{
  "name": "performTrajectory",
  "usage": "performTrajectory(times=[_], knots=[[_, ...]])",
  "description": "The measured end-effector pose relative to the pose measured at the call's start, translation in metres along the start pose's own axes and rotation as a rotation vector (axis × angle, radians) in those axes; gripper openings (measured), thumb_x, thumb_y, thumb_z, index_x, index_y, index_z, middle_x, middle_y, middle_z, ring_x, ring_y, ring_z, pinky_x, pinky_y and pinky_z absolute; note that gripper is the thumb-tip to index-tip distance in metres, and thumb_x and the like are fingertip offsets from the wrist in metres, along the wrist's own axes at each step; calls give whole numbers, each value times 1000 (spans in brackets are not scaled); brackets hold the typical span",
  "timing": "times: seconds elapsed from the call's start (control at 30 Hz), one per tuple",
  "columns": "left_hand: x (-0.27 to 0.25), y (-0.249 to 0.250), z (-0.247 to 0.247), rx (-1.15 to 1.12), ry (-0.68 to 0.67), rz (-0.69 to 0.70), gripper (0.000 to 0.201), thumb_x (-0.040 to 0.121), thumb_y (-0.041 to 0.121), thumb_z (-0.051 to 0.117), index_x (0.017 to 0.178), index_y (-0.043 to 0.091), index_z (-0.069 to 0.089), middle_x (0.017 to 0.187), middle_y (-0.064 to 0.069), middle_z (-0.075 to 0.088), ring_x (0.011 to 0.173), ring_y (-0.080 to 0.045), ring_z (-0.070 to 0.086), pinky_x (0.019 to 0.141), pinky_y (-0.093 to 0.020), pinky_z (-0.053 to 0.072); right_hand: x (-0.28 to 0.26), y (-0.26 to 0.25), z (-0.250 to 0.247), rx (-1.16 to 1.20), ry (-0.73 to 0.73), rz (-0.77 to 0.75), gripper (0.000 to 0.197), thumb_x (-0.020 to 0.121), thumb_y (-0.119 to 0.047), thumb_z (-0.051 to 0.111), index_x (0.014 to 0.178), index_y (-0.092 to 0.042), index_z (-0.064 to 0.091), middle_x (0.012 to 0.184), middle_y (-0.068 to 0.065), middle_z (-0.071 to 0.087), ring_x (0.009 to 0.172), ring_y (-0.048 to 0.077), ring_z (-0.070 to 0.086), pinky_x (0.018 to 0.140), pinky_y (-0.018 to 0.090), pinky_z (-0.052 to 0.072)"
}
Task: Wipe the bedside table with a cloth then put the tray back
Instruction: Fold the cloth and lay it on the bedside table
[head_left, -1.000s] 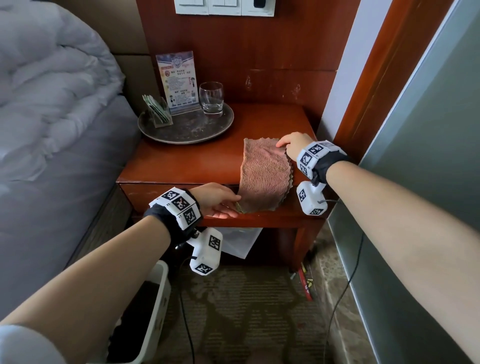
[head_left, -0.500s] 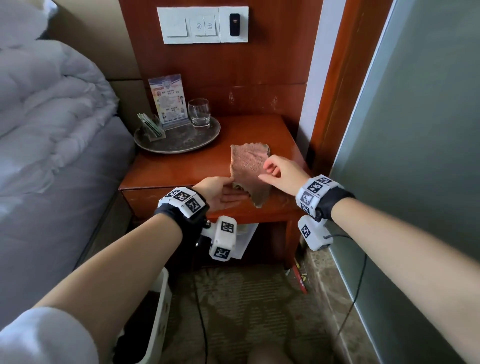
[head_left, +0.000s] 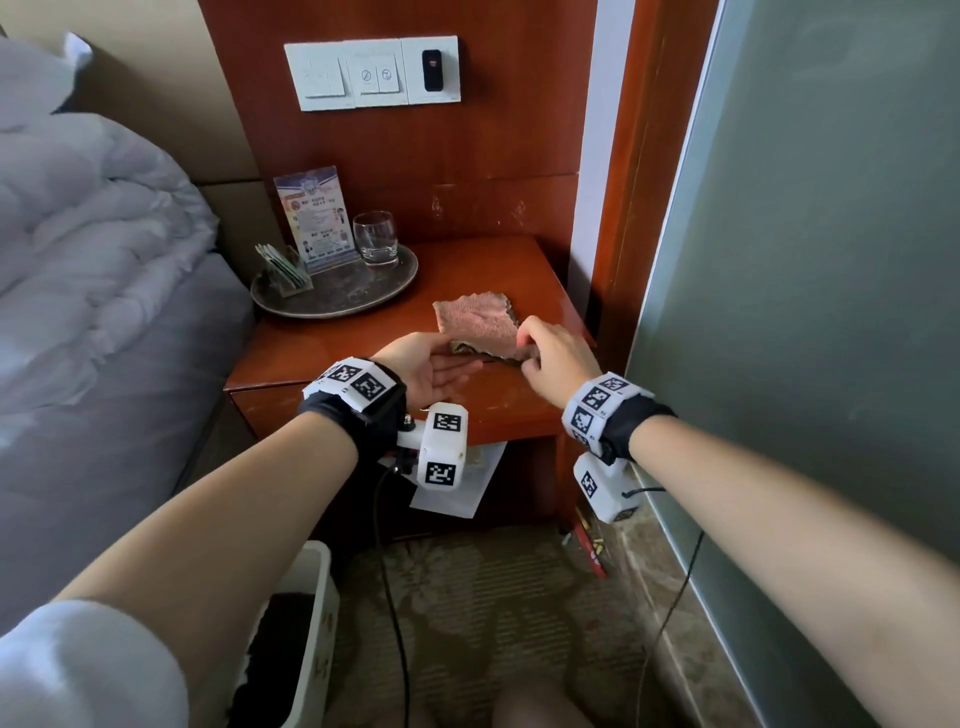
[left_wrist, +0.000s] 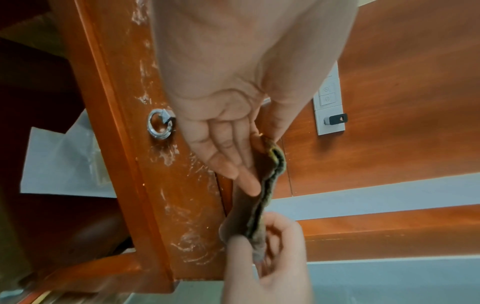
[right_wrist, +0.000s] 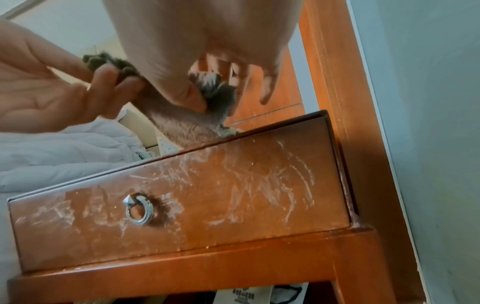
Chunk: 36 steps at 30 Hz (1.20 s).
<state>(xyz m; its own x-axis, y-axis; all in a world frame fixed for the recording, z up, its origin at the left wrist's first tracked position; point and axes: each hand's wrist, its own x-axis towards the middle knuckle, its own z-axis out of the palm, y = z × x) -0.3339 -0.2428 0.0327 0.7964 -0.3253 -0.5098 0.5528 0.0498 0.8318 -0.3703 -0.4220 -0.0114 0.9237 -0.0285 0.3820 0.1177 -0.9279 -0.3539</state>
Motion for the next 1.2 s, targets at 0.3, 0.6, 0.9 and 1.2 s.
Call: performTrajectory(times=[0.3,0.6,0.9,1.2], knots=[[14,20,0,302,190,43,21,94,20,55,77,9,56,60,-4,68,52,-13,64,61,-23,52,40,14,-17,240,-31,48,17,88,-8,53,100,-15,62,101,7,66,79,30,64,76,42,54],[66,61,-2,334,307,190,25,91,14,56,67,14,56,71,2,56,60,-10,44,60,-23,40,115,27,-6,261,14,171,21,94,-14,53,109,-6,65,100,13,69,92,26,62,75,22,42],[112,73,-14,305,327,93,21,96,18,52,77,9,56,71,0,55,30,-6,44,54,-21,38,165,33,19,173,-115,261,21,91,-19,57,107,-8,63,97,9,67,94,26,62,82,32,48],[105,62,-18,562,232,7,27,96,20,53,72,9,50,68,-2,51,58,-12,50,53,-20,38,155,29,16,-21,-359,304,32,88,-35,63,105,-9,56,96,5,58,89,24,59,71,30,44]])
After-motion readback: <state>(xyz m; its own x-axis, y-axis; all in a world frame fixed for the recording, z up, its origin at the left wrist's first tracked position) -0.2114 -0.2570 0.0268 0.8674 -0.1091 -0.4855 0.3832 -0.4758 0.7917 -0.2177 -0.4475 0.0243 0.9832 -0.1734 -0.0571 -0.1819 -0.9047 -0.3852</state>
